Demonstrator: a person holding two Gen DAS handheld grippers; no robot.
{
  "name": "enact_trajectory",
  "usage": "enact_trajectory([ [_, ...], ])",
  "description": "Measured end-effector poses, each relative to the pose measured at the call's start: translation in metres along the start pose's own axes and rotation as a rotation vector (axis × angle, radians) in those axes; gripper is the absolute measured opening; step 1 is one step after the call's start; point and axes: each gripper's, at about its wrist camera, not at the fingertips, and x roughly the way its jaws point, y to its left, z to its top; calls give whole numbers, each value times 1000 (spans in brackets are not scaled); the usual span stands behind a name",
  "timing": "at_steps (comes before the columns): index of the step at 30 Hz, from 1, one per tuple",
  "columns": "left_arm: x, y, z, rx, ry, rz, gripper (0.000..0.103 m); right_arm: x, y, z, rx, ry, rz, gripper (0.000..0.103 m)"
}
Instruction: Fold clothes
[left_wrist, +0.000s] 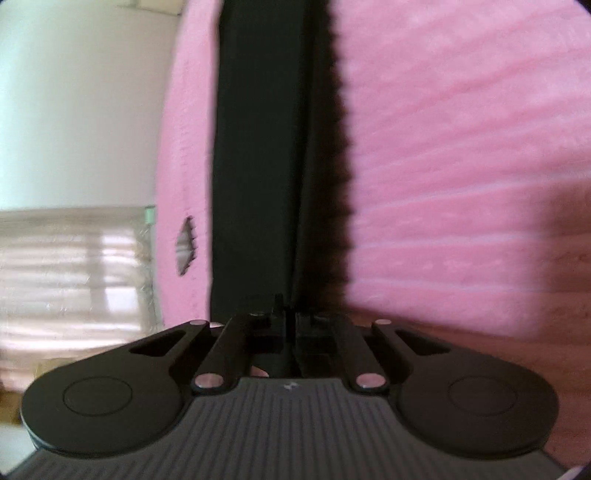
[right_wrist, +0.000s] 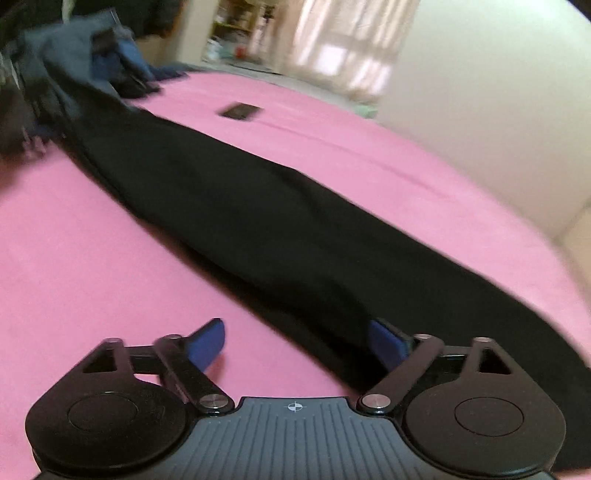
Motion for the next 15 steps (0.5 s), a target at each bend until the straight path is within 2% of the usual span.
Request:
enact_trajectory([
  [4, -32, 43, -15, -188, 22, 40, 3, -6, -20, -25, -17, 72, -130, 89],
  [9, -35, 35, -4, -155, 53, 13, 2, -3, -36, -47, 6, 113, -213, 89],
  [12, -30, 26, -1, -159, 76, 8, 2, -10, -51, -62, 59, 125, -286, 89],
  [15, -25, 22, -3, -166, 91, -12, 2, -17, -63, -76, 71, 142, -321, 89],
])
